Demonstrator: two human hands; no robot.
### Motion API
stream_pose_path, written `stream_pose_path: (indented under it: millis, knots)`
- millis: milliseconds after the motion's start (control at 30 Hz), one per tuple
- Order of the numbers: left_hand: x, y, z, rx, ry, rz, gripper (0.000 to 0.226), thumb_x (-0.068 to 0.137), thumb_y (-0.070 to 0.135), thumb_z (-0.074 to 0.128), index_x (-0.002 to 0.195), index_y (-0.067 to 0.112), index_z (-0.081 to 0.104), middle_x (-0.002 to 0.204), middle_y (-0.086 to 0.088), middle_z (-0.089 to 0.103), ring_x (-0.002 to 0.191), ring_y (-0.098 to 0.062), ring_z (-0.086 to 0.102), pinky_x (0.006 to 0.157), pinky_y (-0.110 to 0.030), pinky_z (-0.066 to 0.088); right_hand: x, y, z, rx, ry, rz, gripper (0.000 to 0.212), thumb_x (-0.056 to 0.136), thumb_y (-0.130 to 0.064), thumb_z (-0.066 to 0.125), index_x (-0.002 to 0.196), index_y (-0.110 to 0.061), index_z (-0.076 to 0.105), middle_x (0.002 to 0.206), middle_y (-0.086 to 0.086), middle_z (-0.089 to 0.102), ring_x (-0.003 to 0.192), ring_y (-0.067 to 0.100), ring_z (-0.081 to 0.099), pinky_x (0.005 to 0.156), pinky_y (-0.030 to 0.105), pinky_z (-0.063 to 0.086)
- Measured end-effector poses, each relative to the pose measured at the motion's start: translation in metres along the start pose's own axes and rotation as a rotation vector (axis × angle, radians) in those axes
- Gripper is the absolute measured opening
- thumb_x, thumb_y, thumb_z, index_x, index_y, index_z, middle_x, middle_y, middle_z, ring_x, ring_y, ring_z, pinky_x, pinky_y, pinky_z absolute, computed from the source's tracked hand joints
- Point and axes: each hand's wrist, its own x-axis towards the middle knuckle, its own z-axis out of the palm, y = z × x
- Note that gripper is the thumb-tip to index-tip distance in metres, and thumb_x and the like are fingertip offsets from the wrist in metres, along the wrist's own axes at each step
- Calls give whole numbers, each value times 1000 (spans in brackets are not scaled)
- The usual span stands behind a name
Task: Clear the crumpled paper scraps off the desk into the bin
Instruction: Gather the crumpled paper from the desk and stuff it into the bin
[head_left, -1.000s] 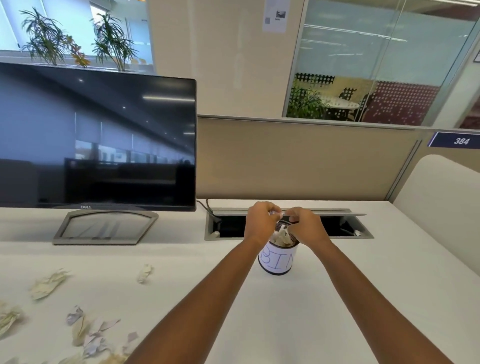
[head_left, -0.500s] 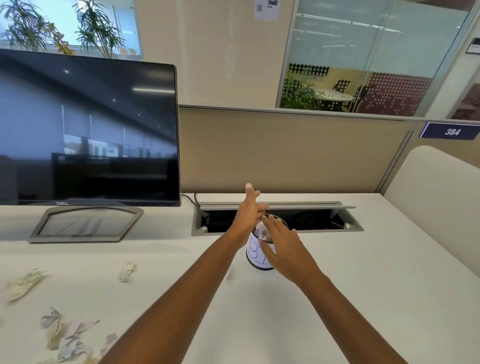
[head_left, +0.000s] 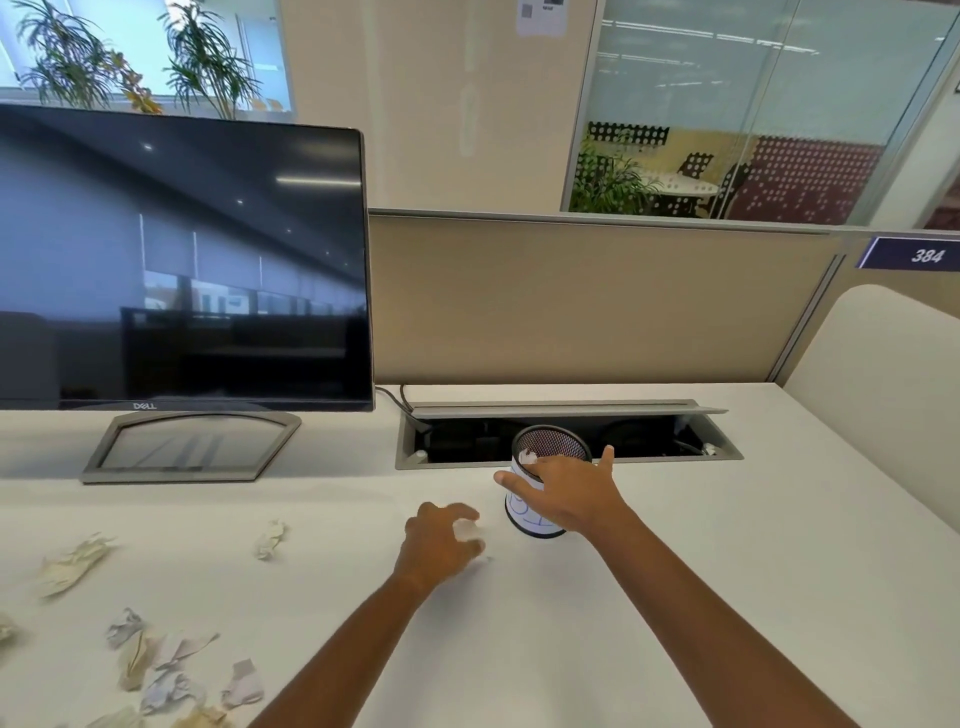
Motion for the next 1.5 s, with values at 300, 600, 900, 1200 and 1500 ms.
stream_pose_path:
  millis: [300, 600, 900, 1200, 1500]
  knots:
    - [-12, -2, 2, 16, 171, 109, 21, 92, 13, 51, 104, 11, 68, 111, -9, 63, 107, -21, 57, 83, -23, 41, 1, -3, -6, 38, -56, 14, 66, 83, -74, 27, 126, -31, 52, 129, -2, 59, 130, 22, 43, 109, 67, -4]
    - [-5, 62, -37, -248, 410, 284, 15, 89, 20, 57, 89, 13, 70, 77, 3, 63, 73, -15, 55, 63, -24, 39, -21, 11, -9, 386, 174, -112, 36, 98, -32, 36, 132, -28, 47, 147, -7, 37, 136, 13, 33, 115, 56, 6]
    - [17, 112, -14, -206, 249, 223, 32, 86, 29, 64, 110, 8, 68, 119, -12, 51, 108, -26, 58, 86, -33, 49, -36, 20, -4, 533, 436, -93, 43, 97, -8, 37, 139, -13, 36, 144, 3, 43, 134, 18, 38, 117, 47, 23]
    - [8, 57, -32, -325, 402, 183, 27, 92, 10, 53, 111, -6, 63, 116, -27, 55, 110, -34, 55, 97, -32, 43, -33, 18, 13, 51, 209, -115, 49, 98, -46, 26, 144, -29, 24, 154, -8, 25, 145, 8, 14, 117, 51, -5]
    - [-37, -66, -65, -112, 461, 15, 25, 89, 3, 56, 112, 3, 65, 119, -17, 55, 110, -26, 55, 90, -19, 38, -16, 2, -13, -33, 79, 13, 52, 92, -61, 23, 101, -34, 66, 111, -2, 66, 120, 15, 50, 110, 66, -2]
